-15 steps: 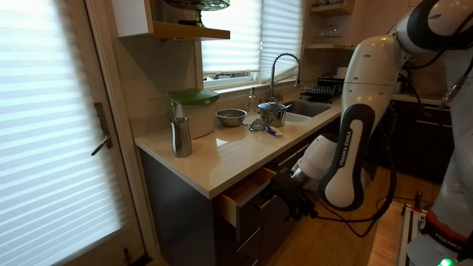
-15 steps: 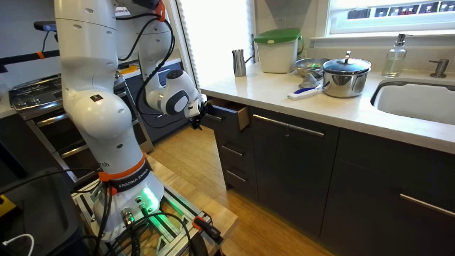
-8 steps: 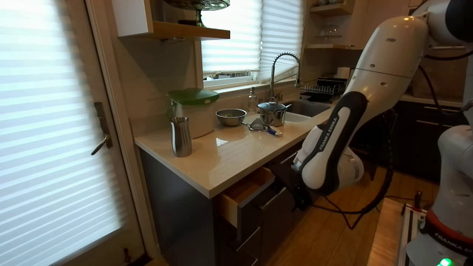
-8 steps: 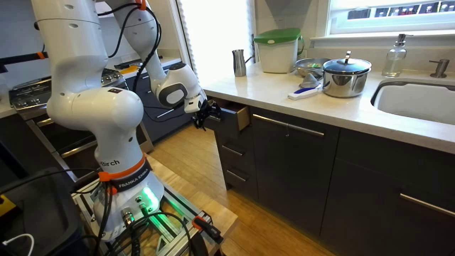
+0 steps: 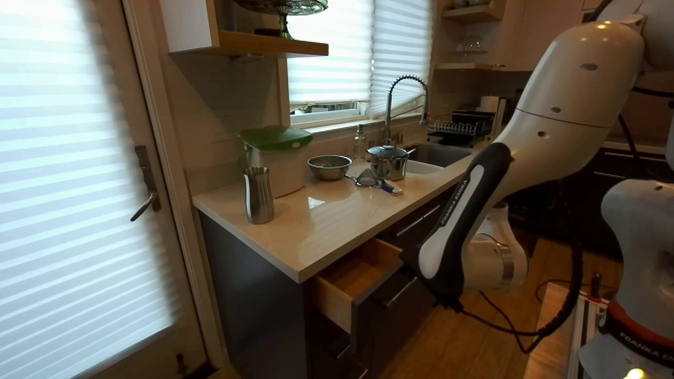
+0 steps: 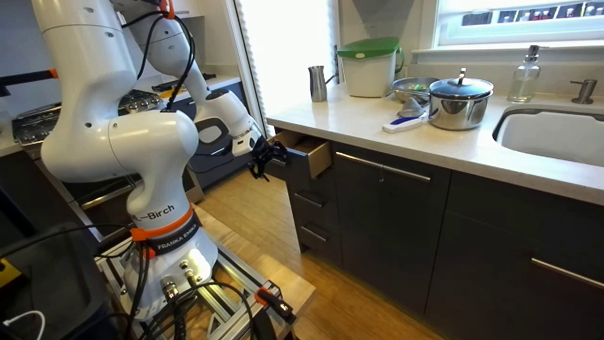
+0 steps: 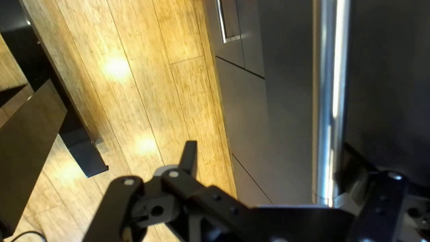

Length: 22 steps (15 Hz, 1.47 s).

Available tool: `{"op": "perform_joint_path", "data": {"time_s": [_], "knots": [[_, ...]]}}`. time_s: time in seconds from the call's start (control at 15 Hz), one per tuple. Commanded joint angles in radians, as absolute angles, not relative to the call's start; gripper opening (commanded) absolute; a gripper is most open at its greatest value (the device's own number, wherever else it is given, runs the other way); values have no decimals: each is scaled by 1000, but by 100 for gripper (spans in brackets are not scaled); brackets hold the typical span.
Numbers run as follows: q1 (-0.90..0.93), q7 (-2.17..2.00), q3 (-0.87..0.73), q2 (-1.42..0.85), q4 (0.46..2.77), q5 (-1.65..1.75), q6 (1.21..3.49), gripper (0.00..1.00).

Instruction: Open the first top drawer

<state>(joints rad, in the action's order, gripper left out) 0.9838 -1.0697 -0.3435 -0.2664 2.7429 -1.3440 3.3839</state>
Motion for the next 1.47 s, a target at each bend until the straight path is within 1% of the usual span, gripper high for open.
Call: {"op": "perform_joint_path", "data": {"time_s": [0.0, 0.2, 0.27, 0.53, 1.0, 1.07, 1.2, 1.27, 1.33, 1.4], "knots": [[1075, -803, -377, -296, 2744, -1575, 3438, 100], [1072, -576, -354, -237, 2743, -1675, 3472, 100], [1074, -706, -351, -275, 2741, -1603, 3439, 100], [1074, -614, -352, -258, 2737, -1641, 3460, 100], [1128, -570, -310, -105, 2800, -1624, 3473, 100], [1127, -486, -299, -120, 2753, -1698, 3465, 100], [1145, -407, -279, -86, 2742, -1801, 3514, 100], [1013, -452, -129, -11, 2805, -1759, 3577, 100], [1137, -397, -239, -11, 2777, -1824, 3603, 100], [1114, -351, -214, -1, 2747, -1873, 3630, 100]]}}
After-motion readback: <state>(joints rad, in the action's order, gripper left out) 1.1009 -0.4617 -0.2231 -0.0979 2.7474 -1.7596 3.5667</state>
